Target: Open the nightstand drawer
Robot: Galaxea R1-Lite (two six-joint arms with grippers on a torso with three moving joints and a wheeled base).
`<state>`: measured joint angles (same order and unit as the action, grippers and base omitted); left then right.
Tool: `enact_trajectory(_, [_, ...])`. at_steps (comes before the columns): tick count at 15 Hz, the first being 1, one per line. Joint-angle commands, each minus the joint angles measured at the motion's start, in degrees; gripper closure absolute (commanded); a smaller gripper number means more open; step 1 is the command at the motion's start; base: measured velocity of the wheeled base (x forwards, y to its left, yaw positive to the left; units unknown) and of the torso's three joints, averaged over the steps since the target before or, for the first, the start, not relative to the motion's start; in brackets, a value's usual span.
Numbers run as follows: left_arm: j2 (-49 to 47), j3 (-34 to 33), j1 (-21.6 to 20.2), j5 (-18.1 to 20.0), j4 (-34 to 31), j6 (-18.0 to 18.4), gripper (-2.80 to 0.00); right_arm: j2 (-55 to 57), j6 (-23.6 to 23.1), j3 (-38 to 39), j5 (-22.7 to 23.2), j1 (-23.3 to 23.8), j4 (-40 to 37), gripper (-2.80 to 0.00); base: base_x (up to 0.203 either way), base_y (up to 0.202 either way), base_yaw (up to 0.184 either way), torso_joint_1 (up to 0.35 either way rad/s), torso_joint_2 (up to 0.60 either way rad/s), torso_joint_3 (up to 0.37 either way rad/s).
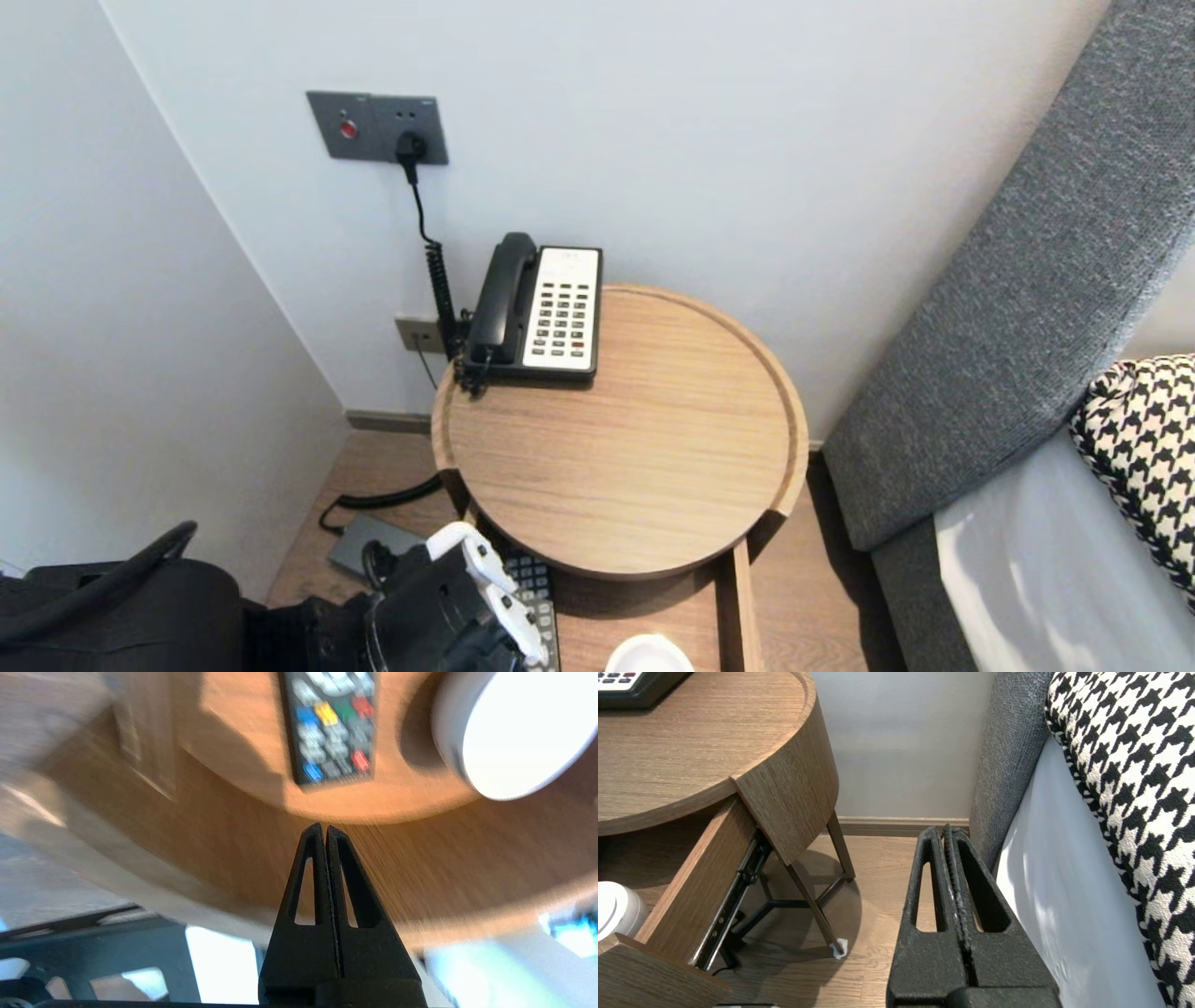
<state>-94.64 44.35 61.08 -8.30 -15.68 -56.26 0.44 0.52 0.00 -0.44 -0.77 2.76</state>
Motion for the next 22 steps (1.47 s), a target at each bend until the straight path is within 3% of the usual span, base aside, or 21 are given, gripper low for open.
enact_trajectory(1, [-2.5, 1.3, -0.6, -2.0, -0.1, -0.5, 0.00, 0.1, 0.0, 1.4, 0.0, 0.0, 0.1, 0.00, 0.000, 0.000, 0.000, 0.000, 0.00, 0.000])
enact_trajectory(3, [-3.7, 2.8, -0.7, -5.1, -0.2, -0.9, 0.00, 0.1, 0.0, 1.4, 0.0, 0.0, 0.1, 0.00, 0.000, 0.000, 0.000, 0.000, 0.00, 0.000])
enact_trajectory(4, [-5.0, 3.3, -0.9, -8.4, -0.2, -1.6, 0.00, 0.1, 0.0, 1.4, 0.0, 0.0, 0.1, 0.00, 0.000, 0.000, 0.000, 0.000, 0.00, 0.000])
enact_trajectory(7, [-7.2, 5.5, -1.2, -10.6, -1.6, -2.5, 0.00, 0.1, 0.0, 1.4, 0.0, 0.0, 0.1, 0.00, 0.000, 0.000, 0.000, 0.000, 0.00, 0.000])
enact_trajectory(10, [-8.5, 8.7, -1.3, -14.0, -7.2, -3.0, 0.00, 0.1, 0.0, 1.4, 0.0, 0.0, 0.1, 0.00, 0.000, 0.000, 0.000, 0.000, 0.00, 0.000])
enact_trajectory(22, [-8.8, 10.6, -2.1, -14.7, -10.4, -3.9, 0.00, 0.1, 0.0, 1.4, 0.0, 0.0, 0.1, 0.00, 0.000, 0.000, 0.000, 0.000, 0.00, 0.000])
